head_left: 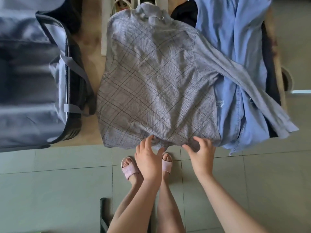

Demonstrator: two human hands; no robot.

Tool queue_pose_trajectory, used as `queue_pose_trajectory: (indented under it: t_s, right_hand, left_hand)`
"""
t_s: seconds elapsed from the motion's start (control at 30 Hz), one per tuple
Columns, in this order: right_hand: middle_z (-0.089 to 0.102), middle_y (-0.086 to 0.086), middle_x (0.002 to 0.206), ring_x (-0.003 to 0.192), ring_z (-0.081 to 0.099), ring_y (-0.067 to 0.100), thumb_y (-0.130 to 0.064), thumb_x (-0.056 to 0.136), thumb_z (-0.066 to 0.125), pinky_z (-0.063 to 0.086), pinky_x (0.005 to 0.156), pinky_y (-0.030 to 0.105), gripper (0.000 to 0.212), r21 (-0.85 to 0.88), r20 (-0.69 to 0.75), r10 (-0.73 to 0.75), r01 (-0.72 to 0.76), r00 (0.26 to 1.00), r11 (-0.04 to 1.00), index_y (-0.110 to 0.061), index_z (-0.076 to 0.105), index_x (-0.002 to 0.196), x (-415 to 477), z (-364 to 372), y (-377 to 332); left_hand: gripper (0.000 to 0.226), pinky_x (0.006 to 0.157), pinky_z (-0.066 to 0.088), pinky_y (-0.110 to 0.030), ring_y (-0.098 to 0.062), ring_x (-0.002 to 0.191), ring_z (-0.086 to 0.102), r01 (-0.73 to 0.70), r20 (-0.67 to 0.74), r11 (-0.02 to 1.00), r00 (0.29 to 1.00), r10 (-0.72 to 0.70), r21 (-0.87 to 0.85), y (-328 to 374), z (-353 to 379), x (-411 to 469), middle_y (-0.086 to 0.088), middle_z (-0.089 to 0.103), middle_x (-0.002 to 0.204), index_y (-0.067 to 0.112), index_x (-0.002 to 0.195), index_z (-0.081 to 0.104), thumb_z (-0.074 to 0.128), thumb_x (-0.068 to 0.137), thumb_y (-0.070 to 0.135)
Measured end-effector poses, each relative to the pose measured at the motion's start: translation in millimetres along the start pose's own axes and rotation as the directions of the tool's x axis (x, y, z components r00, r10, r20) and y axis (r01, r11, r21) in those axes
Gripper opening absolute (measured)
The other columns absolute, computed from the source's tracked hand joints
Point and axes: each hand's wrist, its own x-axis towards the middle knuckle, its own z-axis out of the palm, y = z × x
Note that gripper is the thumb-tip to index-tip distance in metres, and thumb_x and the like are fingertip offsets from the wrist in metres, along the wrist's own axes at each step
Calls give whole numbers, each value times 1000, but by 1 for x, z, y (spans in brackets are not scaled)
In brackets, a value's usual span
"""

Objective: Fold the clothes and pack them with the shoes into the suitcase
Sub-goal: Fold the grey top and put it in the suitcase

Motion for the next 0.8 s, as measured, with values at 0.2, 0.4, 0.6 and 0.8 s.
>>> queue_pose_trajectory:
  t_s: [0.2, 0.4, 0.6, 0.8]
  right_hand:
    - [66, 6, 99, 90, 50, 30, -18, 67, 84, 37, 83, 36, 22, -110, -118, -208, 196, 971, 974, -14, 73, 86, -1, 6, -7]
    - [61, 6, 69, 76, 49, 29, -20, 85, 65, 36, 90, 37, 8, -86, -149, -255, 244, 955, 966, -14, 68, 86, 17, -14, 0]
    - [65, -2, 73, 79, 50, 27, -44, 83, 53, 33, 99, 48, 31, -248, 4, -371, 360, 929, 899, -20, 73, 81, 29, -24, 5]
    - [63, 16, 112, 106, 54, 39, -19, 77, 76, 29, 93, 38, 44, -39, -135, -28, 23, 990, 999, -4, 62, 117, 49, -23, 15]
  left_hand:
    - [19, 78, 30, -31, -24, 93, 56, 51, -82, 997, 996, -46, 50, 0, 10, 16, 3, 67, 93, 22, 95, 69, 73, 78, 31]
    - [8, 72, 22, -26, -24, 83, 59, -174, -67, 978, 981, 182, 112, -15, -9, 24, 5, 68, 83, 26, 88, 72, 73, 80, 28]
    - [17, 76, 31, -29, -19, 84, 49, -432, 34, 859, 897, 441, 275, -43, -33, 19, 3, 65, 83, 24, 81, 72, 81, 67, 20]
    - [46, 88, 45, -37, -25, 102, 53, -430, 92, 872, 903, 421, 234, -16, -24, 17, -4, 59, 116, 19, 109, 64, 81, 67, 8]
